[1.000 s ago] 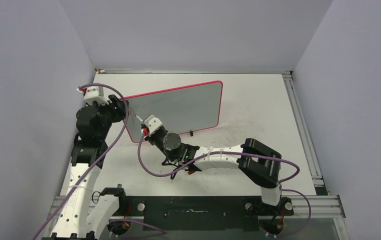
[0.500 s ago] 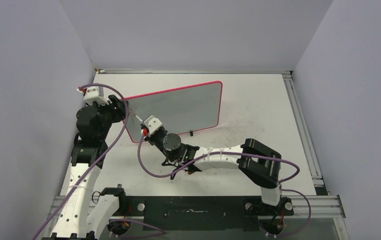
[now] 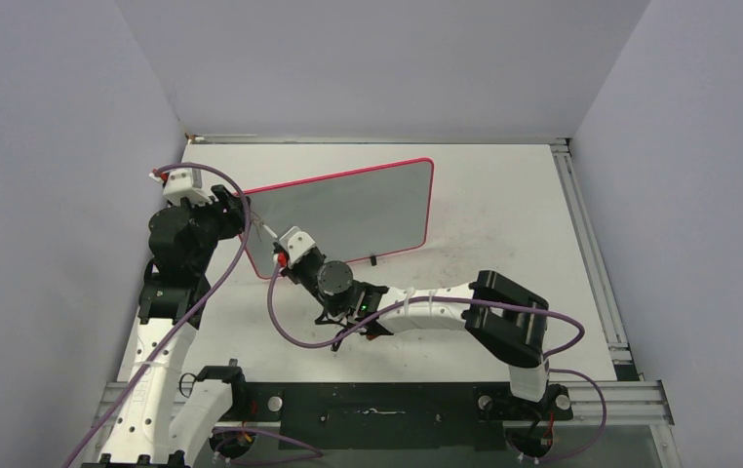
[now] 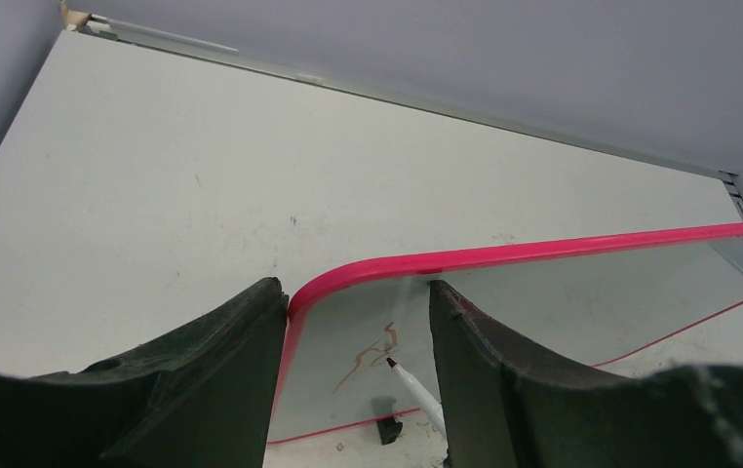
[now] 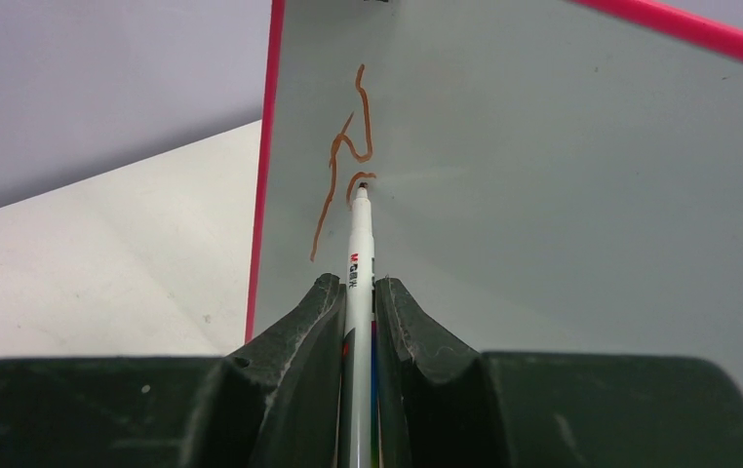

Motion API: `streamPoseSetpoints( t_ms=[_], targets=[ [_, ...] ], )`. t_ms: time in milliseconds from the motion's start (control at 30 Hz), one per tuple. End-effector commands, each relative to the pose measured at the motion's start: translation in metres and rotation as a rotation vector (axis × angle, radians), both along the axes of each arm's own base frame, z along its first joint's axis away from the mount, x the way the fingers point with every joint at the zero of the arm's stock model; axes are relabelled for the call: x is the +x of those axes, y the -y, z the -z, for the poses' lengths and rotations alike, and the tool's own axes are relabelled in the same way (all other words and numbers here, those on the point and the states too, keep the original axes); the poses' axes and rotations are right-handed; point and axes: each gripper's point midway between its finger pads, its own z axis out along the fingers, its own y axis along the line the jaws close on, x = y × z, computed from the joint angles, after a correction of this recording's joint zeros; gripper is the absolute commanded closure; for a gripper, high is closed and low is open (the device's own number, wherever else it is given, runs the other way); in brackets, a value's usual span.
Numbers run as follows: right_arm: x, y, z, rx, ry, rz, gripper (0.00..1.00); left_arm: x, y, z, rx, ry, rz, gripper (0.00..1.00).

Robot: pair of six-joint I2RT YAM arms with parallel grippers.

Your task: Write a sentence on the whiteboard

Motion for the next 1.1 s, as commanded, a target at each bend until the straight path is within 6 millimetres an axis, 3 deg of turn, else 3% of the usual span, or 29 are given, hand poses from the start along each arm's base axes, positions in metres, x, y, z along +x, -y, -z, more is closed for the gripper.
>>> streamPoseSetpoints(
  t_ms=[0, 167, 633, 1067],
  targets=[
    [-0.015, 0.003, -0.060, 0.133, 0.065, -0.020, 0.95, -0.001, 0.002, -0.008, 0.002, 0.027, 0.006, 0.47],
    [-0.022, 0.015, -0.067, 0.165, 0.066, -0.007, 0.95, -0.001, 0.001, -0.007, 0.003, 0.025, 0.004, 0.47],
    [0.000, 0.024, -0.053, 0.135, 0.044, 0.075, 0.95, -0.001, 0.001, -0.008, 0.004, 0.025, 0.003, 0.47],
    [0.009, 0.016, -0.045, 0.117, 0.030, 0.069, 0.95, -0.001, 0.001, -0.008, 0.005, 0.025, 0.002, 0.47]
  ],
)
